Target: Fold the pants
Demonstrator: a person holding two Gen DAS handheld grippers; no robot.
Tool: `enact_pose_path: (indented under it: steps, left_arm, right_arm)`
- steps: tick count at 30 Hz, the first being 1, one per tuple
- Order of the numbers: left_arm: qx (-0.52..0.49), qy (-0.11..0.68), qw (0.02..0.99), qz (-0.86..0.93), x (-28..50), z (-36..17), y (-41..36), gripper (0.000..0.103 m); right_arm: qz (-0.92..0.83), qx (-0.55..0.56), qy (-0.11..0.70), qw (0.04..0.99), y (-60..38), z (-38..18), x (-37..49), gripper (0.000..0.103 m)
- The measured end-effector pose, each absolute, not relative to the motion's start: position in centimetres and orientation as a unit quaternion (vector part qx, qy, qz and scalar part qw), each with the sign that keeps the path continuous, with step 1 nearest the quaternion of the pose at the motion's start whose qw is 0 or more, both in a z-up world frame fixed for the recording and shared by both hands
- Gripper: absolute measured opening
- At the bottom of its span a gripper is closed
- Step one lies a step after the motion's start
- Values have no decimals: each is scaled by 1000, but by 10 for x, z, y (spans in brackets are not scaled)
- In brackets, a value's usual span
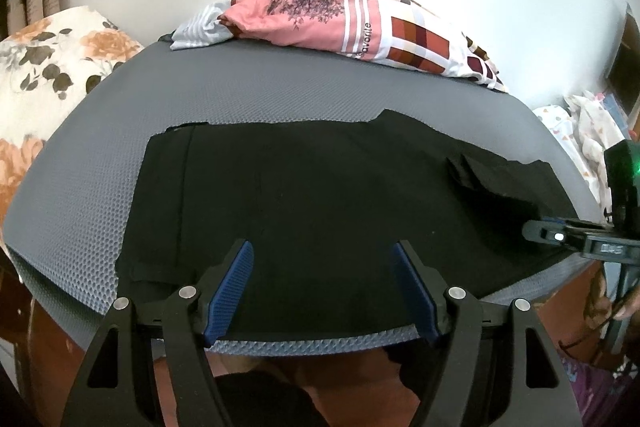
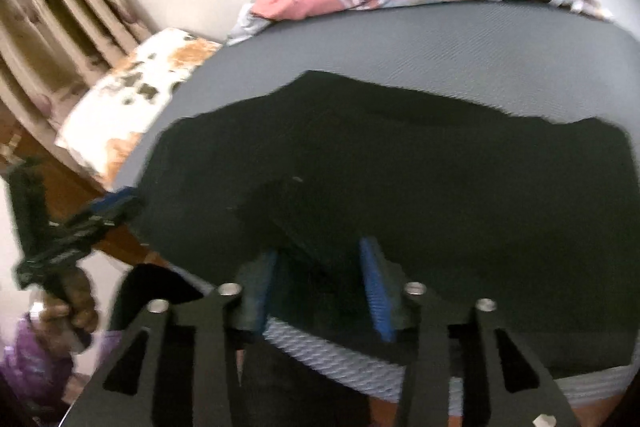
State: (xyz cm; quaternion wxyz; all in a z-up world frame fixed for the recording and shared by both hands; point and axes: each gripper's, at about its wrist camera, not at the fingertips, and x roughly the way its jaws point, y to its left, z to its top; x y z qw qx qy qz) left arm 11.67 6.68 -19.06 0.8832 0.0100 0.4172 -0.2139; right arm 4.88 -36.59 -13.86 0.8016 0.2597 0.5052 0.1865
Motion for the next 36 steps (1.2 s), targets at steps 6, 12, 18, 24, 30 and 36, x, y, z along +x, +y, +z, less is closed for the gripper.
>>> enact_pose_path:
  steps: [6,12,18,24,30,36]
  left_arm:
    - [8,414,886,-209,116,-190,70,77]
    - [13,401,896,-192,118,-180,78,77]
    - [-15,401,904,-149,133,-167,120,77]
    - [-42,439,888,-131,158,-180,163,74]
    - [-22,481,863,-150,179,-207,168,73]
    - [-48,530,821,-207,204,-237,166,71]
  right_arm:
    - [237,392,440,772,-404,-126,39,55]
    - [149,390,412,810,-465,-114,29,54]
    - [130,401,416,806,-481,-125,22,50]
    - [170,329,460,807,-423,-143,33,49]
    - [193,311,496,787,-392,-165,34,49]
    - [192,302,503,787,-389,-166,32,49]
